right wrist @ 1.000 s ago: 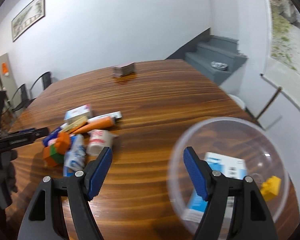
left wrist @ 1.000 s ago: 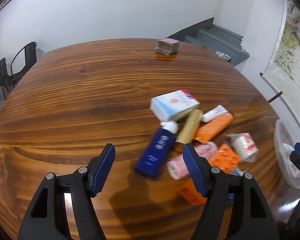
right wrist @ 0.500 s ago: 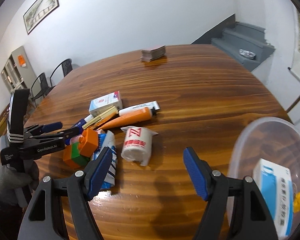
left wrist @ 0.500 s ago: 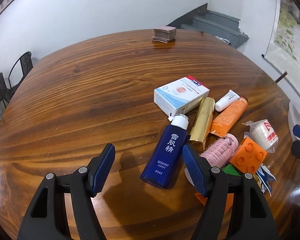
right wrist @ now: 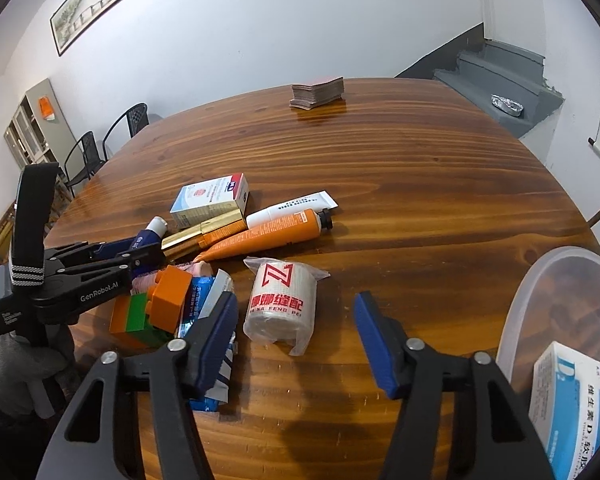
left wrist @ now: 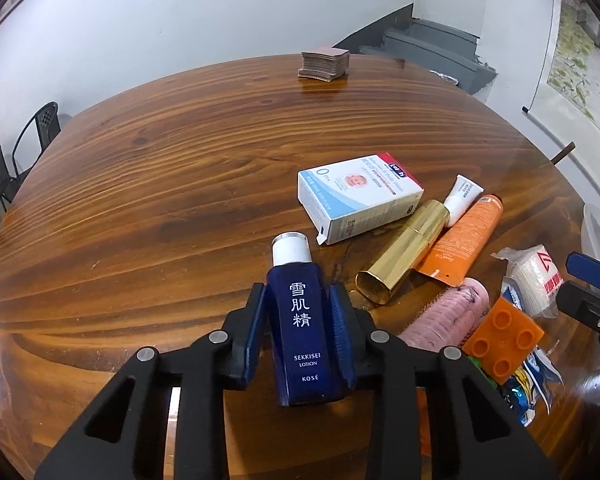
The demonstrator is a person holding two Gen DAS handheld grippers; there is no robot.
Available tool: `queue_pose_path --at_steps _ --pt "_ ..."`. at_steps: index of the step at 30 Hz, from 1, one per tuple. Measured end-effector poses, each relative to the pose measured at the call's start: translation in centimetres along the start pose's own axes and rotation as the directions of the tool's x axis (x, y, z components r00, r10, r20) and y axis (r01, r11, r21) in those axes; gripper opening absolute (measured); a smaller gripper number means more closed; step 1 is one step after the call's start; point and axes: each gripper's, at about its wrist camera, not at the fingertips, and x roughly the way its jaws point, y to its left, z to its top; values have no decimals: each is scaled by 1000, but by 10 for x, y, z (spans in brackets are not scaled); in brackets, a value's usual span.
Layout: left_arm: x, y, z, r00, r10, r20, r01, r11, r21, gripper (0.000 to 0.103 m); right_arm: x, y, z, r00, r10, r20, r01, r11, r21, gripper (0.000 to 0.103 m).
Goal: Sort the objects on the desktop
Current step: 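Grasp the navy lotion bottle with left while right grasps the white bandage roll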
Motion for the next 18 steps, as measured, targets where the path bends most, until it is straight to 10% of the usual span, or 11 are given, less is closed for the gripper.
queue_pose_path --at_steps 10,18 --pt "-26 10 -4 999 -13 43 15 999 -50 33 11 6 7 1000 -23 -16 22 1000 -15 61" --pt "-35 6 -2 997 -33 68 36 998 -42 32 33 7 6 996 -42 -73 41 999 -27 41"
